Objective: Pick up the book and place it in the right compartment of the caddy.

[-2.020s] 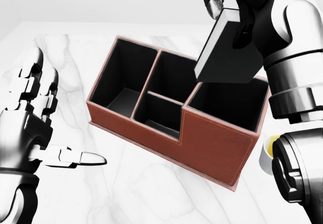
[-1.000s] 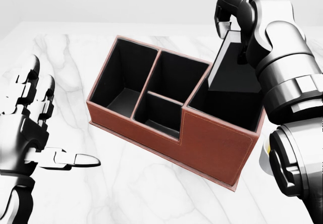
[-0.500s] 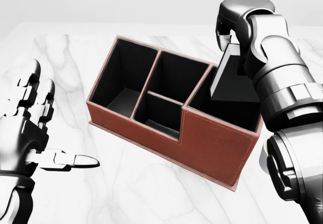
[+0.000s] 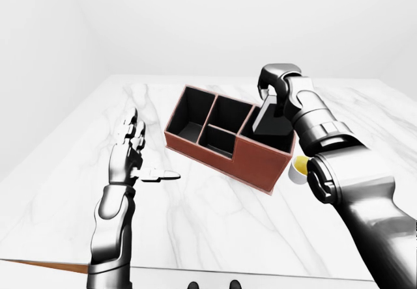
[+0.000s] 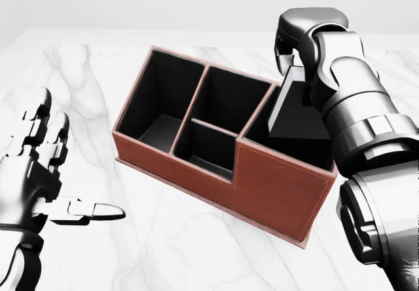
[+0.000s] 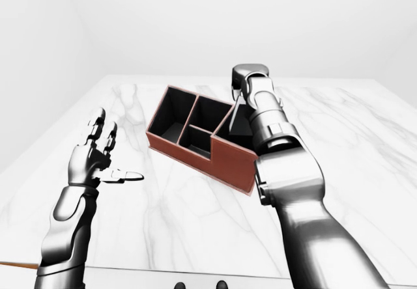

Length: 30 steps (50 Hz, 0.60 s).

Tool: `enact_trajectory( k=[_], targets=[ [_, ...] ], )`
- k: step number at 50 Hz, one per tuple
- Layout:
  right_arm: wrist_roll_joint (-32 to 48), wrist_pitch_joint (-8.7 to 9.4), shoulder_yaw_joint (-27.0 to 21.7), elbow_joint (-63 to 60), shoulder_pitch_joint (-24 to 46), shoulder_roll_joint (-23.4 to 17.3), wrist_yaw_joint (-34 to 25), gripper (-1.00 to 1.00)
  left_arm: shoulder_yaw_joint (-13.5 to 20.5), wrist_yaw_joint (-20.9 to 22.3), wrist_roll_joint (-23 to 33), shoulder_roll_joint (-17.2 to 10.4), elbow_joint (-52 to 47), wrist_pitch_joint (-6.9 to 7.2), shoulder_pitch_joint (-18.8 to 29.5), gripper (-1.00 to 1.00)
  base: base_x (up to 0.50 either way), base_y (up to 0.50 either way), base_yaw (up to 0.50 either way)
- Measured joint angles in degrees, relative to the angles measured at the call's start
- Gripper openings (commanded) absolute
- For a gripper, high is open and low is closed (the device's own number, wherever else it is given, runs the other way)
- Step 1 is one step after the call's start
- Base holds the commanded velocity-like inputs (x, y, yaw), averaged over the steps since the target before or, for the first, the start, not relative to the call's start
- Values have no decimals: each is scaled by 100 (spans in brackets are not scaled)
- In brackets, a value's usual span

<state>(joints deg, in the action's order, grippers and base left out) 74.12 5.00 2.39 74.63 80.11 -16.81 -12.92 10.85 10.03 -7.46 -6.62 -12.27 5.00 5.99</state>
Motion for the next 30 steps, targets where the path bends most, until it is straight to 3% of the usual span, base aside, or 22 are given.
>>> enact_trajectory(
  k=[30],
  targets=[
    [-57,0,-44,268,-145,199,405,-100,150,42,-70,-32,-29,0,-150,100,0,0,0]
  ],
)
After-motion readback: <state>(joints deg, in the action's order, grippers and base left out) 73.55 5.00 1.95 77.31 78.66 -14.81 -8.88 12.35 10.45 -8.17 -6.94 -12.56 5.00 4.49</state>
